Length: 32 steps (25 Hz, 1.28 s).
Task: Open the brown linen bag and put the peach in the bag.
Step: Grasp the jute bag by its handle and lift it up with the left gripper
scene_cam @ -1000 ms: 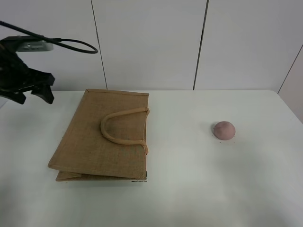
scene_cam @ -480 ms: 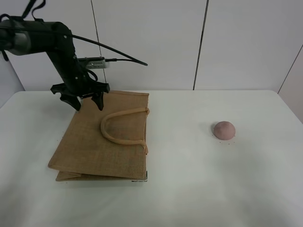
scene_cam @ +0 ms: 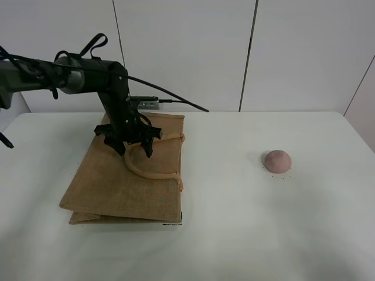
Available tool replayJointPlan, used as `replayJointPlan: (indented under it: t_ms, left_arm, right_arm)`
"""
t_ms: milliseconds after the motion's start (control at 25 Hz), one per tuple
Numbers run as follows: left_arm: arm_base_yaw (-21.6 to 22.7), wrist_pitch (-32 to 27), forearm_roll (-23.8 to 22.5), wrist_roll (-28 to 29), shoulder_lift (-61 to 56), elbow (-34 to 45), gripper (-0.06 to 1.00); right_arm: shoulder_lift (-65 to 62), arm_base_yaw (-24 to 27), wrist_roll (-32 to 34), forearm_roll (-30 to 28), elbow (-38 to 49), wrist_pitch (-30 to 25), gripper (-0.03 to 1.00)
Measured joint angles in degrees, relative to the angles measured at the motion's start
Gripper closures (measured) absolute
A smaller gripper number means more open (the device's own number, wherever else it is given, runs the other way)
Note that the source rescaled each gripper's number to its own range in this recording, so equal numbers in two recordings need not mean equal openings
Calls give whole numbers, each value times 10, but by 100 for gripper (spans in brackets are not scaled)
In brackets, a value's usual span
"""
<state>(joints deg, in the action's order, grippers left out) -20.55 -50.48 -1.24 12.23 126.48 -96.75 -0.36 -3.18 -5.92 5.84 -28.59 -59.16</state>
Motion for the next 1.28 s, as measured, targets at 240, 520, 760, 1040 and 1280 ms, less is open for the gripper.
replayJointPlan:
  t_ms: [240,520,760,1040,1280]
  left_arm:
    - [0,1,-22,0,7,-1,-6]
    - [7,17,-23,1,11,-1,-6]
    - [37,27,-11,0,24,-1,-6]
    - [40,35,28,-32,57,-1,-2]
    - [40,37,33,-29,66,-3,34]
  right_arm:
    - [0,0,0,0,0,0,-3]
    - [0,0,0,0,0,0,-3]
    - [0,0,0,0,0,0,-3]
    - [0,0,0,0,0,0,-3]
    - [0,0,0,0,0,0,-3]
